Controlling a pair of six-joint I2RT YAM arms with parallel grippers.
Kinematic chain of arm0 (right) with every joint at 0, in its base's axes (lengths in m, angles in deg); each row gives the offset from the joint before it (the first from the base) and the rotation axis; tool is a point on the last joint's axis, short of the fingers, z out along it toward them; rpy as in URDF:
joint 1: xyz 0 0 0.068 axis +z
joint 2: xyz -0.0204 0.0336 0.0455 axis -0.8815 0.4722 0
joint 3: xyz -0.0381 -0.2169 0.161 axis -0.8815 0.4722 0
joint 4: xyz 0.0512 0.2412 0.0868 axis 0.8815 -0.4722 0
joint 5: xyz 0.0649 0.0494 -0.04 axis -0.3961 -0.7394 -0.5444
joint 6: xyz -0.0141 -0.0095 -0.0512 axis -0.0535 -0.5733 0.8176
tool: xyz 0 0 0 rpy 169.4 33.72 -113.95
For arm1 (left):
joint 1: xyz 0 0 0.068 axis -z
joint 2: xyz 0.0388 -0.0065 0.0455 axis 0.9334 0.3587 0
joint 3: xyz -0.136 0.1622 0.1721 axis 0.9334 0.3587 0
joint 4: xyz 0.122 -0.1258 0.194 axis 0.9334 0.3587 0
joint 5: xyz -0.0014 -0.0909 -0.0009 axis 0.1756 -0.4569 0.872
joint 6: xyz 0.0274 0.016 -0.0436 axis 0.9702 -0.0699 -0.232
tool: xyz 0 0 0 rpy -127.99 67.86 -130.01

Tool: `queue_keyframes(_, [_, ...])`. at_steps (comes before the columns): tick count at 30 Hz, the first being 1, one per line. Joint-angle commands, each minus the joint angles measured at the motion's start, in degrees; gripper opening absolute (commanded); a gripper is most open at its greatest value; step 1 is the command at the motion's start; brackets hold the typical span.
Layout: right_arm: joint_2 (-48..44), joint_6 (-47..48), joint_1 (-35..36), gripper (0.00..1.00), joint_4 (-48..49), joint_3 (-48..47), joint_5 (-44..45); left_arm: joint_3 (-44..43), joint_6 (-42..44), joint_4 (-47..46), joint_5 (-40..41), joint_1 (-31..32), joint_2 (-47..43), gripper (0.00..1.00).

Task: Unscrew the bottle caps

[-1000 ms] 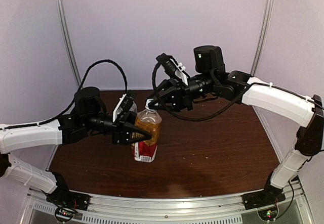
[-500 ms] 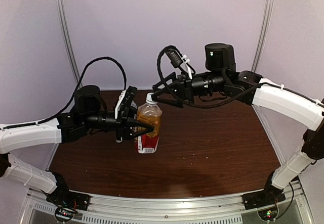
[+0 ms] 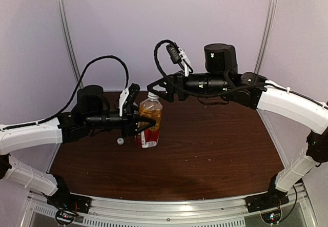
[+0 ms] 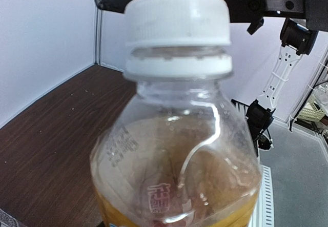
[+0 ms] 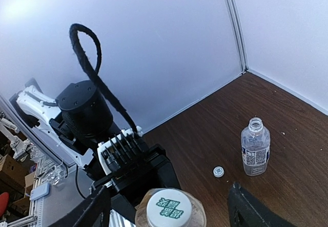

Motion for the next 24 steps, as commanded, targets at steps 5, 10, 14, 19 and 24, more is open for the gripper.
queue_keyframes(5, [3.4,-2.1,1.1,0.65,-1.9,-3.3,5.4,-2.1,1.0,0.0,3.9,0.2,0.5,0.34])
queue_keyframes(10, [4.0,-2.1,1.1,0.51,-1.6,-3.2,4.6,-1.8,1.0,-0.1,4.1,0.2,0.1,0.34])
queue_keyframes(14, [4.1,-2.1,1.1,0.4,-1.1,-3.0,3.7,-1.7,1.0,-0.1,4.2,0.2,0.0,0.34])
queue_keyframes(19, [3.7,-1.6,1.1,0.28,-0.6,-2.2,3.3,-1.5,1.0,0.0,4.7,0.2,-0.3,0.34])
queue_keyframes(24, [2.8,1.1,0.6,0.17,0.7,-0.8,1.9,-1.3,1.1,-0.3,4.2,0.2,-0.5,0.34])
